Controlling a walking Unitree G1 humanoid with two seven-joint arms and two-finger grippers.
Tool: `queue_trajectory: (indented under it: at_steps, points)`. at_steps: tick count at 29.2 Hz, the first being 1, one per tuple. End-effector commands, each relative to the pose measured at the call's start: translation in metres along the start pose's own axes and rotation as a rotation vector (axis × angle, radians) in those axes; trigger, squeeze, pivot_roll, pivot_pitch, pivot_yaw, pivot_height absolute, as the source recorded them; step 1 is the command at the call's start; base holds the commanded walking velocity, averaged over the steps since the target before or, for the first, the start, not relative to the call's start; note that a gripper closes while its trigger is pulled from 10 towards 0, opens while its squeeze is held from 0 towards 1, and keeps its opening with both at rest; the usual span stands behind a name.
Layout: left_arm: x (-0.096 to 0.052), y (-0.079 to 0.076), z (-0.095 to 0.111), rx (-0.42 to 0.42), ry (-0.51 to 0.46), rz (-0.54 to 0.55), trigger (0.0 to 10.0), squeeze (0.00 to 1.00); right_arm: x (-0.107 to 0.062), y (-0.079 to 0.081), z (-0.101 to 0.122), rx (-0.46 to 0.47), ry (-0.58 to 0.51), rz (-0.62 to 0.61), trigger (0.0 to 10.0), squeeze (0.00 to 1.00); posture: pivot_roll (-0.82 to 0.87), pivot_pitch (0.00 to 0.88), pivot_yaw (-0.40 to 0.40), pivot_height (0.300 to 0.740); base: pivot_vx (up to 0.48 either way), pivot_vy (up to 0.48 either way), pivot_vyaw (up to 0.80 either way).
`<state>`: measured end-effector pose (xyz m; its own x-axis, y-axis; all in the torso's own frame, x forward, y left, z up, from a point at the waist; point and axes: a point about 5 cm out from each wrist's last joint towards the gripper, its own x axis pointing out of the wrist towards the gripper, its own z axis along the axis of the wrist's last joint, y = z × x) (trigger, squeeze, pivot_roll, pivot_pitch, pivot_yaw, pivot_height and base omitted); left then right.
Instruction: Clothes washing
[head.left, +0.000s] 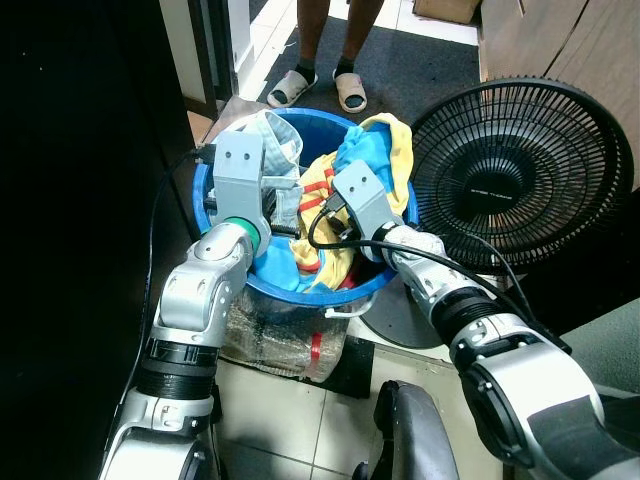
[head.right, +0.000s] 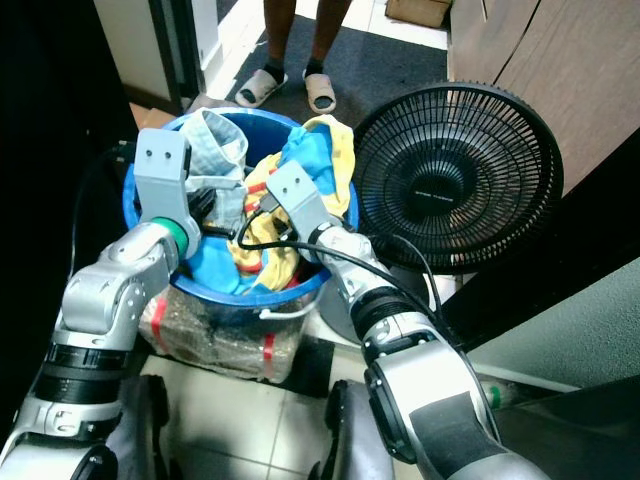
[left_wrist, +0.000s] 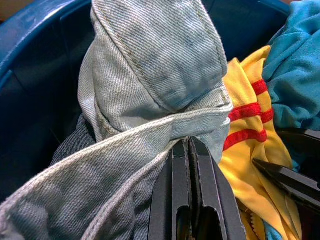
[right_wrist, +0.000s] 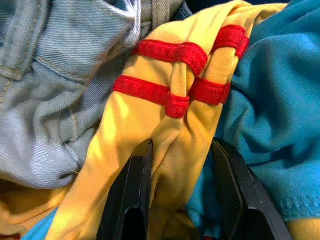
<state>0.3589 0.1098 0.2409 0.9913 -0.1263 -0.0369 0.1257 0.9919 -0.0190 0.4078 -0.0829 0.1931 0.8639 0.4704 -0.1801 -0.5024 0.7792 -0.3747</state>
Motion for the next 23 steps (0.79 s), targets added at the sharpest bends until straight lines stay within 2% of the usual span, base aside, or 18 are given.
queue_trajectory:
  at_steps: [1,2,3,4,5,7,10,12,13,15,17,19,21,23]
  points:
    - [0.001,0.009,-0.016,-0.003,0.074,0.034,10.0,0.0,-0.011,0.009,-0.05,0.115,0.141,0.034,10.0,0.34,0.2,0.307,-0.032,0.485,0.0,0.0,0.0]
    - [0.001,0.009,-0.016,-0.003,0.074,0.034,10.0,0.0,-0.011,0.009,-0.05,0.115,0.141,0.034,10.0,0.34,0.2,0.307,-0.032,0.485,0.0,0.0,0.0]
    - [0.001,0.009,-0.016,-0.003,0.073,0.034,10.0,0.0,-0.009,0.009,-0.041,0.178,0.083,0.042,10.0,1.0,0.2,0.307,-0.032,0.485,0.0,0.0,0.0]
    - [0.001,0.009,-0.016,-0.002,0.072,0.033,10.0,0.0,-0.007,0.009,-0.033,0.219,0.029,0.039,10.0,1.0,0.2,0.307,-0.032,0.485,0.0,0.0,0.0]
    - [0.001,0.009,-0.016,-0.002,0.072,0.033,10.0,0.0,-0.007,0.009,-0.033,0.219,0.029,0.039,10.0,1.0,0.2,0.307,-0.032,0.485,0.0,0.0,0.0]
    - [0.001,0.008,-0.016,0.0,0.073,0.032,10.0,0.0,-0.004,0.011,-0.024,0.295,-0.021,0.046,10.0,1.0,0.21,0.3,-0.028,0.485,0.0,0.0,0.0]
    - [0.001,0.008,-0.017,0.0,0.073,0.031,10.0,0.0,-0.003,0.012,-0.022,0.298,-0.027,0.05,10.0,1.0,0.21,0.3,-0.028,0.485,0.0,0.0,0.0]
    - [0.001,0.008,-0.017,0.002,0.074,0.03,10.0,0.0,-0.001,0.022,-0.031,0.297,0.043,0.065,10.0,1.0,0.21,0.301,-0.03,0.485,0.0,0.0,0.0]
    - [0.001,0.008,-0.017,0.002,0.074,0.03,10.0,0.0,-0.001,0.022,-0.031,0.297,0.043,0.065,10.0,1.0,0.21,0.301,-0.03,0.485,0.0,0.0,0.0]
    - [0.0,0.009,-0.018,0.003,0.077,0.032,10.0,0.0,-0.002,0.032,-0.044,0.284,0.136,0.076,10.0,1.0,0.22,0.302,-0.034,0.485,0.0,0.0,0.0]
    - [0.0,0.009,-0.018,0.003,0.077,0.032,10.0,0.0,-0.002,0.032,-0.044,0.284,0.136,0.076,10.0,1.0,0.22,0.302,-0.034,0.485,0.0,0.0,0.0]
    - [0.0,0.01,-0.019,0.004,0.079,0.037,10.0,0.0,-0.003,0.036,-0.053,0.268,0.197,0.07,10.0,1.0,0.22,0.303,-0.036,0.485,0.0,0.0,0.0]
    - [0.0,0.01,-0.019,0.004,0.079,0.037,10.0,0.0,-0.003,0.036,-0.053,0.268,0.197,0.07,10.0,1.0,0.22,0.303,-0.036,0.485,0.0,0.0,0.0]
    - [0.0,0.011,-0.02,0.005,0.081,0.041,10.0,0.0,-0.004,0.037,-0.057,0.267,0.242,0.042,10.0,1.0,0.21,0.303,-0.038,0.485,0.0,0.0,0.0]
